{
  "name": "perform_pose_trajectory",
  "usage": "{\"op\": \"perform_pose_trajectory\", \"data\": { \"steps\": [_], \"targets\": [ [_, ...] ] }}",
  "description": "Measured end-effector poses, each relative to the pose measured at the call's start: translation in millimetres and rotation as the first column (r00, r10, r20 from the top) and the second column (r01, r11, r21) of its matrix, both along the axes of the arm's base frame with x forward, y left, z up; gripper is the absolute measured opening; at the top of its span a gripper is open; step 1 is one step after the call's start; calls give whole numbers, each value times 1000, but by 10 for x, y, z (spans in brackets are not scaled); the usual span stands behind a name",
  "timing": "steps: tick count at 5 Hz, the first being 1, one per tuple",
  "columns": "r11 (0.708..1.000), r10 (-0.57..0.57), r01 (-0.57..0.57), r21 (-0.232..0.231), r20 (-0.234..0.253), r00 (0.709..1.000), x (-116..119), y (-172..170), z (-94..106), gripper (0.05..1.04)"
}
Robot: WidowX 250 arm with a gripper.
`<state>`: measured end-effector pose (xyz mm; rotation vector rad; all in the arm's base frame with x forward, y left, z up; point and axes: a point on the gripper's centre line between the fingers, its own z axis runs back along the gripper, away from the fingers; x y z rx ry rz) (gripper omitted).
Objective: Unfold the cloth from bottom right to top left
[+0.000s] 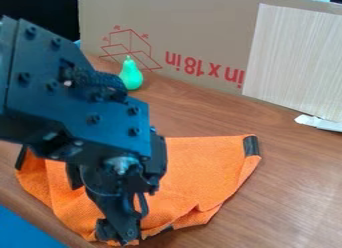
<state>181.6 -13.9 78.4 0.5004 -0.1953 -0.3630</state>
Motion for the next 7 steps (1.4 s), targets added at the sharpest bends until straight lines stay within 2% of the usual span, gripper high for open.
{"op": "perform_pose_trajectory", "data": {
  "steps": [2,4,5,7],
  "targets": [
    [1000,-10,11,30,-17,1000,-43,-93,-145,1000],
    [999,-13,14,37,-31,999,-42,-122,-191,1000],
    [999,11,-10,35,-26,1000,12,-98,-207,957],
    [997,74,-74,14,0,997,54,-56,-209,384]
  ]
}}
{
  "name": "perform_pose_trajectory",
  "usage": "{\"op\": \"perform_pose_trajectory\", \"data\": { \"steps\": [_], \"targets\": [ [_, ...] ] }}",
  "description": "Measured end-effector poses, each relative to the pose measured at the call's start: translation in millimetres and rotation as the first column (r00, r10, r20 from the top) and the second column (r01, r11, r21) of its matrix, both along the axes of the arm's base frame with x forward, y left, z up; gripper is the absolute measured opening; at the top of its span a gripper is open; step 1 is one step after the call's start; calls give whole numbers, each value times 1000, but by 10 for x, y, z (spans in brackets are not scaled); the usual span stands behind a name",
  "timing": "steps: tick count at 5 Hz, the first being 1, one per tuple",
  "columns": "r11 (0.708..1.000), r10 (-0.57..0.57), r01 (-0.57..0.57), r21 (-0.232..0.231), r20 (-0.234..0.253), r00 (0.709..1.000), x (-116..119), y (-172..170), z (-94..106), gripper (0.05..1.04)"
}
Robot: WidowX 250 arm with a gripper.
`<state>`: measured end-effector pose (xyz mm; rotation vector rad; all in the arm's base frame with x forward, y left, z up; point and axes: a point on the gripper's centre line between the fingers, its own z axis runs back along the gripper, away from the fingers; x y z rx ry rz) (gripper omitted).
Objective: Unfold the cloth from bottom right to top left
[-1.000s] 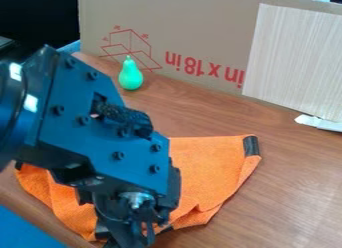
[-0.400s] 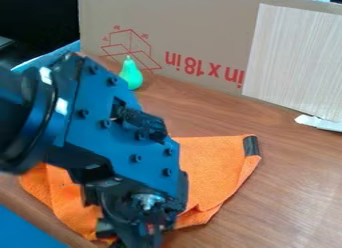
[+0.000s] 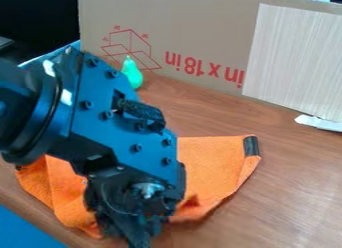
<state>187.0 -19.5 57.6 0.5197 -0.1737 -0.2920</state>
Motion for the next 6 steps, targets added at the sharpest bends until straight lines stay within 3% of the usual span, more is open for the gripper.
{"op": "perform_pose_trajectory", "data": {
  "steps": [1,2,3,4,6],
  "targets": [
    [1000,11,-11,-12,2,1000,-9,2,13,182],
    [998,10,-10,-56,-8,1000,-71,28,153,68],
    [989,56,-53,-135,14,998,25,134,456,52],
    [973,135,-131,-189,4,991,221,320,672,51],
    [933,300,-304,-193,-50,953,773,736,679,51]
  ]
}}
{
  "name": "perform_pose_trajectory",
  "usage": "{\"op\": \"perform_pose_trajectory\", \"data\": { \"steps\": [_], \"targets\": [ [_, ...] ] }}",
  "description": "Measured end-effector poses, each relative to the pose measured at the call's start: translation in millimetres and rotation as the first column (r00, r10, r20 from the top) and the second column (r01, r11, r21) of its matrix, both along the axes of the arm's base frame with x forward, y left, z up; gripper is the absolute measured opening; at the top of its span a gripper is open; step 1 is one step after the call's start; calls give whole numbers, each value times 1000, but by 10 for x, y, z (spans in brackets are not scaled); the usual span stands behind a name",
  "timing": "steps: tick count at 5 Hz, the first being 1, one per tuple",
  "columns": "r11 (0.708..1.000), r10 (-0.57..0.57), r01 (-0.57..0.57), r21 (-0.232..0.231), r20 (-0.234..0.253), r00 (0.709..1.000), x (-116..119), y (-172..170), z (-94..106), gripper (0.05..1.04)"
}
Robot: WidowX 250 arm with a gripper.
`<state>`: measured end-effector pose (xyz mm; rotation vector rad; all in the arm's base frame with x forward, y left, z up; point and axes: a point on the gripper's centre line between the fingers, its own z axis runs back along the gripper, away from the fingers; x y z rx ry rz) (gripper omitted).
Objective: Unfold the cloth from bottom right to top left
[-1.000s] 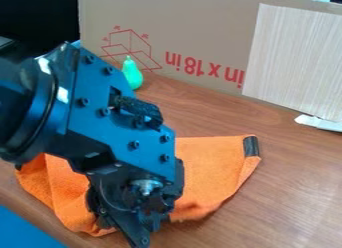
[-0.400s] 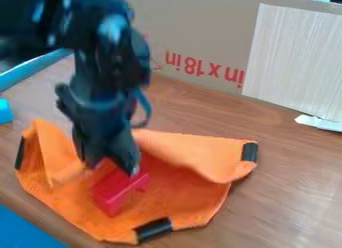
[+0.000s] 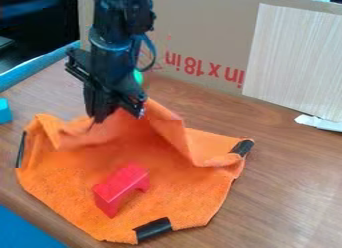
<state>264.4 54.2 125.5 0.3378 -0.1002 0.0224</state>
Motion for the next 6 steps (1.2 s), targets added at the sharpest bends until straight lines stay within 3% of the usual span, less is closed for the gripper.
{"op": "perform_pose_trajectory", "data": {
  "steps": [2,4,6],
  "targets": [
    [995,97,-97,-6,-41,994,386,226,-96,51],
    [984,175,-176,-10,-35,984,652,477,-104,51],
    [966,260,-260,15,-74,963,881,790,-310,51]
  ]
}}
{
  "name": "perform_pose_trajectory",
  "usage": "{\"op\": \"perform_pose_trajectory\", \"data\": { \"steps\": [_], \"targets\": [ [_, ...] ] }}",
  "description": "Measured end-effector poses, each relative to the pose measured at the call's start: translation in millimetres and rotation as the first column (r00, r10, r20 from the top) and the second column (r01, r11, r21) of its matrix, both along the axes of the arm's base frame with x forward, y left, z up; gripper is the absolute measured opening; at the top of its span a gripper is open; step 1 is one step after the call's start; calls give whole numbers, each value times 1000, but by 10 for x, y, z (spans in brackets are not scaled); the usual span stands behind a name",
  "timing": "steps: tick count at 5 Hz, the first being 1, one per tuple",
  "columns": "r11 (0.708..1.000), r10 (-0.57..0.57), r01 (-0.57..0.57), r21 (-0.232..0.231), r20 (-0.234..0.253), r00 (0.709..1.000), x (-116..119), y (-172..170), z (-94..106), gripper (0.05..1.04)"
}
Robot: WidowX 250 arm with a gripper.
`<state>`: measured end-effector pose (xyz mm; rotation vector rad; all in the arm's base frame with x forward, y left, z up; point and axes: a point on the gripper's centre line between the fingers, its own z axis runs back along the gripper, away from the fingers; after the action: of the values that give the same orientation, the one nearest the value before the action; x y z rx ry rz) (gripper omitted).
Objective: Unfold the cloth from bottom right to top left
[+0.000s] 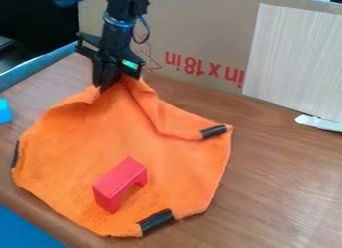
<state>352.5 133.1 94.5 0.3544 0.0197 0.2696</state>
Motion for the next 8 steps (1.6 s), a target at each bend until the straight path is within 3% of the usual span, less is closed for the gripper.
{"op": "perform_pose_trajectory", "data": {
  "steps": [1,2,4,5,6,7,8],
  "targets": [
    [1000,20,-20,7,-22,1000,62,84,-119,51],
    [997,71,-72,-34,-47,996,132,213,-159,51],
    [944,217,-252,-213,-171,961,227,494,-184,51],
    [937,217,-264,-231,-211,953,227,548,-136,51],
    [952,182,-224,-207,-202,962,239,598,-155,51],
    [981,139,-154,-115,-132,981,124,608,-312,51],
    [995,85,-84,-53,11,996,128,570,-226,51]
  ]
}}
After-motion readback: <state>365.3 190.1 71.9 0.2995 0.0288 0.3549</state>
